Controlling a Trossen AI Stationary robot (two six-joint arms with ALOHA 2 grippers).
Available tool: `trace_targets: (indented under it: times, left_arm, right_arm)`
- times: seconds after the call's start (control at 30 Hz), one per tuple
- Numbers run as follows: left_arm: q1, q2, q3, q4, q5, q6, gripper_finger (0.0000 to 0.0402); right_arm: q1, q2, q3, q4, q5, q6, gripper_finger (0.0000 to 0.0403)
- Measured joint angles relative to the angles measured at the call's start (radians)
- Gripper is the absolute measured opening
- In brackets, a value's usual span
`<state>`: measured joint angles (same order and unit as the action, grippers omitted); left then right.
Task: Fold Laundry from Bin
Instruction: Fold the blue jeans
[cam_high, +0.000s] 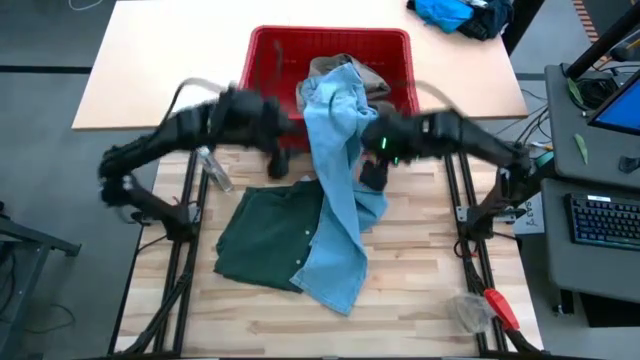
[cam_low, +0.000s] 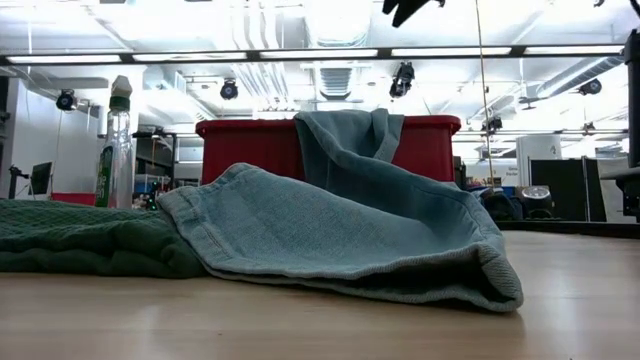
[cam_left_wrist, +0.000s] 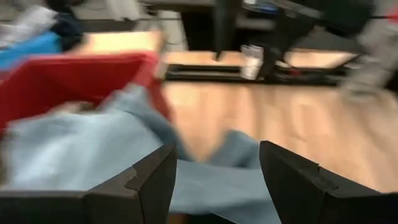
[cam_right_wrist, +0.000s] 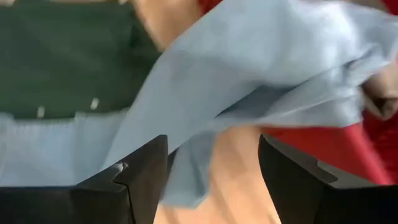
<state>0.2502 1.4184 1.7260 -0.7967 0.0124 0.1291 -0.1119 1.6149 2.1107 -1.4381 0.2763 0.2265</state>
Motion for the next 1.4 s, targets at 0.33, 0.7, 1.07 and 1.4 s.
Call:
trace_targets:
  times: [0.33,0.7,1.07,1.4]
  left_arm:
    - [-0.477,-0.301,-0.719,0.541,-0.426,-0.135,0.021]
    - [-0.644,-0.236,-1.02,0.829,-0.448,-0.213,0.021]
    - [-0.648,-0.078,-1.109,0.86,-0.316,-0.493,0.0246]
    - [-0.673,0.155,-1.087,0.977,-0.266,-0.592,0.0257]
  right_arm:
    - [0.241,-0.099,-0.482,0.198,0.05,0.213,0.0274]
    - [0.327,-0.082,-0.9,0.426,0.113,0.193,0.0318]
    - [0.412,-0.082,-1.091,0.687,0.029,0.441,0.0313]
    - [0.537,-0.082,-1.082,0.778,0.016,0.917,0.0315]
